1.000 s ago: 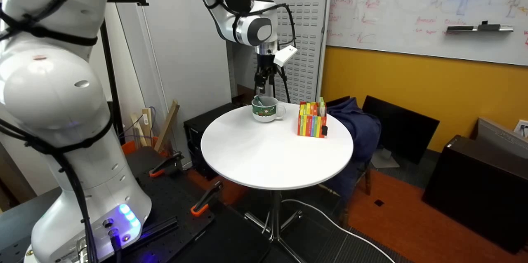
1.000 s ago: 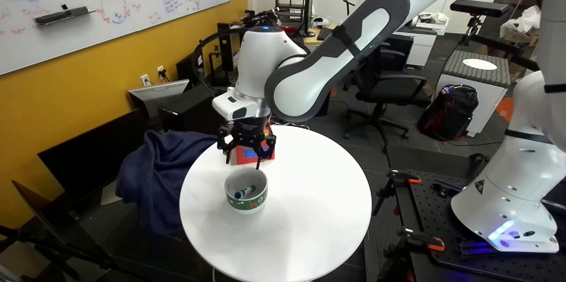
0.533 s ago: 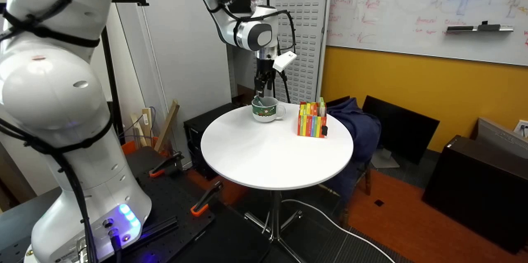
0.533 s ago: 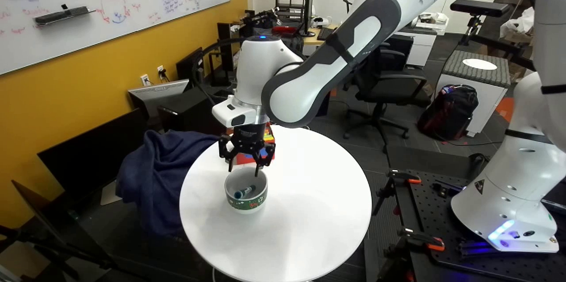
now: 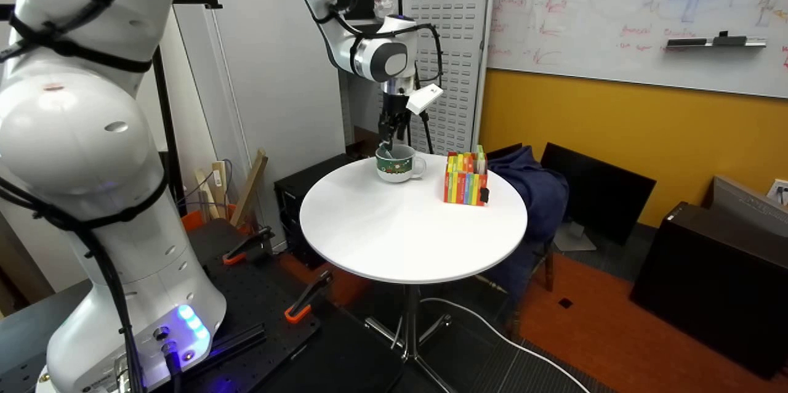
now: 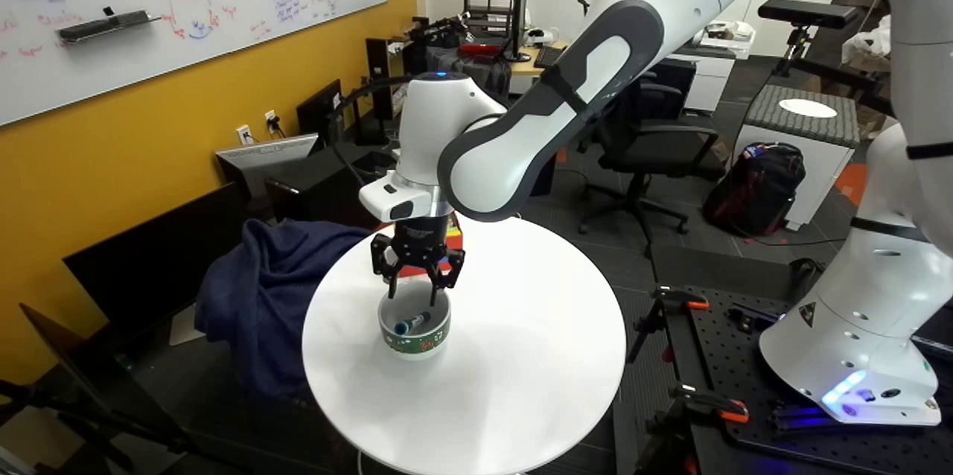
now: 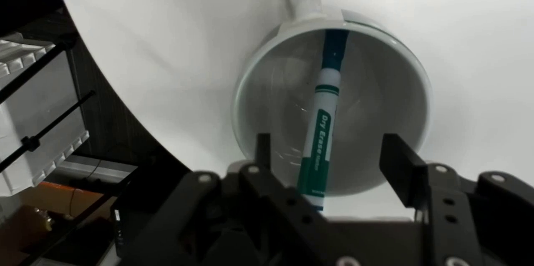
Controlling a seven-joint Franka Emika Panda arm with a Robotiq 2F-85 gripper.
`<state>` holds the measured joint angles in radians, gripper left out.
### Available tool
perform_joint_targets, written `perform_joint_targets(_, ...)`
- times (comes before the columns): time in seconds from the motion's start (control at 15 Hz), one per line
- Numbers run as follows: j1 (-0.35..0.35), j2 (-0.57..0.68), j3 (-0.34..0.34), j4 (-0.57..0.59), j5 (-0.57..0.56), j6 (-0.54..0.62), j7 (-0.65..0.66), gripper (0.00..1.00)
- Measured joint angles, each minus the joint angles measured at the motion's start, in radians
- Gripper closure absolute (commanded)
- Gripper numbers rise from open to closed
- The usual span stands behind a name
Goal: Remove the marker from the cup and put it on the table
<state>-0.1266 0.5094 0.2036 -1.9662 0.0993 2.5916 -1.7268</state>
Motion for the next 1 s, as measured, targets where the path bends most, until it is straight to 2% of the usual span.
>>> perform_joint_targets(0.27, -0.013, 0.02, 0.017, 0.022, 0.004, -0.003, -0.002, 0.43)
perform_joint_targets(0.67, -0.037, 0.065, 0.041, 0.069, 0.026, -0.028, -0.037, 0.42)
perform_joint_targets(1.0, -0.049, 0.098, 0.05, 0.097, 0.049, -0.058, -0.057, 0.45)
